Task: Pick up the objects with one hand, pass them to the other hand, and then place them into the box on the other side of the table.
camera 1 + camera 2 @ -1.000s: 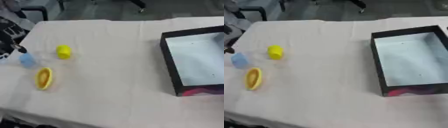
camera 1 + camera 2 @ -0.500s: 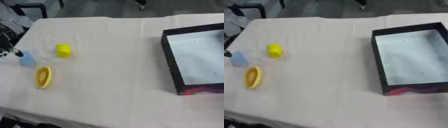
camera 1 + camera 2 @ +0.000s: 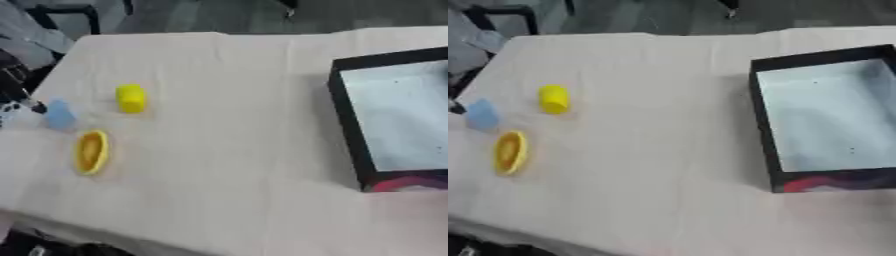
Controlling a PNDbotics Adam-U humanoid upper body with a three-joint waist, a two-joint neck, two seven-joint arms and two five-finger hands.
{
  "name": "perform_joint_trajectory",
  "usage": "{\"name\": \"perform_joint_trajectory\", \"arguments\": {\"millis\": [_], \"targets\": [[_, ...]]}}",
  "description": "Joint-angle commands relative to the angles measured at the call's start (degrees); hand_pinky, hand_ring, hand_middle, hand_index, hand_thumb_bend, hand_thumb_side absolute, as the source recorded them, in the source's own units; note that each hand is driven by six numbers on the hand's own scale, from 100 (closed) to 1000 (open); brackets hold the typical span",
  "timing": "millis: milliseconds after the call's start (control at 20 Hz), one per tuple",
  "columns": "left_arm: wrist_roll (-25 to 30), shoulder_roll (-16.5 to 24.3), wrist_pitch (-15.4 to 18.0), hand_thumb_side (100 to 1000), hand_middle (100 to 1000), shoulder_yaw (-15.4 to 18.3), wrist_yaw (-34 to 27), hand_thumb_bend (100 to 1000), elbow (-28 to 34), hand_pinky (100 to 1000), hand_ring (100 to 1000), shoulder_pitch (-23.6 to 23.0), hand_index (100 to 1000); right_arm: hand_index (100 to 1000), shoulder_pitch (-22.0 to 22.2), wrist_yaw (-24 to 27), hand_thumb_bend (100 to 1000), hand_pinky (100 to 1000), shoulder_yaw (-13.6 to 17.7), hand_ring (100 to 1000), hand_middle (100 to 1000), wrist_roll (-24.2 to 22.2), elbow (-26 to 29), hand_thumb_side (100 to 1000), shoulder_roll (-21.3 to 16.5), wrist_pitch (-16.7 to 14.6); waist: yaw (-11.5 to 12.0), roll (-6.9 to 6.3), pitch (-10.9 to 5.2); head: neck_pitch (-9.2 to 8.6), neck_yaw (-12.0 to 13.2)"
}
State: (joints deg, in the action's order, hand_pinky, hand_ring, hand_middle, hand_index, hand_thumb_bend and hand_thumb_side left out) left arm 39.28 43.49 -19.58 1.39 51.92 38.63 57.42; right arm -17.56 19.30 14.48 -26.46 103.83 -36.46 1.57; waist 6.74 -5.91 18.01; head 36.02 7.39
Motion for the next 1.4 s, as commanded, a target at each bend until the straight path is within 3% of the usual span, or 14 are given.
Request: {"name": "perform_joint_trajectory", "arguments": {"millis": [50, 700, 1400], "targets": [[-2.2, 1.2, -1.5, 100, 836, 0.9, 0.9, 629, -0.5, 925, 936, 0.7, 860, 1000, -0.8, -0.8, 137, 1000, 0.1, 1000, 818, -0.6, 0.9, 413, -0.8, -0.2, -0.1, 0.64, -0.32, -1.14, 1.0], [-5.7, 0.4, -2.4, 100, 831, 0.9, -0.6, 613, -1.0, 921, 933, 0.6, 852, 1000, -1.3, -1.6, 129, 1000, -0.1, 1000, 815, -1.0, 1.0, 418, -0.5, -0.7, -1.0, 0.70, 0.68, -1.87, 1.4], [-6.5, 0.2, -2.2, 100, 834, 0.8, 2.1, 617, -2.1, 916, 933, 0.8, 861, 1000, -1.6, -2.3, 125, 1000, -0.3, 1000, 815, -1.3, 1.3, 424, -0.3, -1.1, -2.1, 0.56, 1.64, -2.39, 2.3]]}}
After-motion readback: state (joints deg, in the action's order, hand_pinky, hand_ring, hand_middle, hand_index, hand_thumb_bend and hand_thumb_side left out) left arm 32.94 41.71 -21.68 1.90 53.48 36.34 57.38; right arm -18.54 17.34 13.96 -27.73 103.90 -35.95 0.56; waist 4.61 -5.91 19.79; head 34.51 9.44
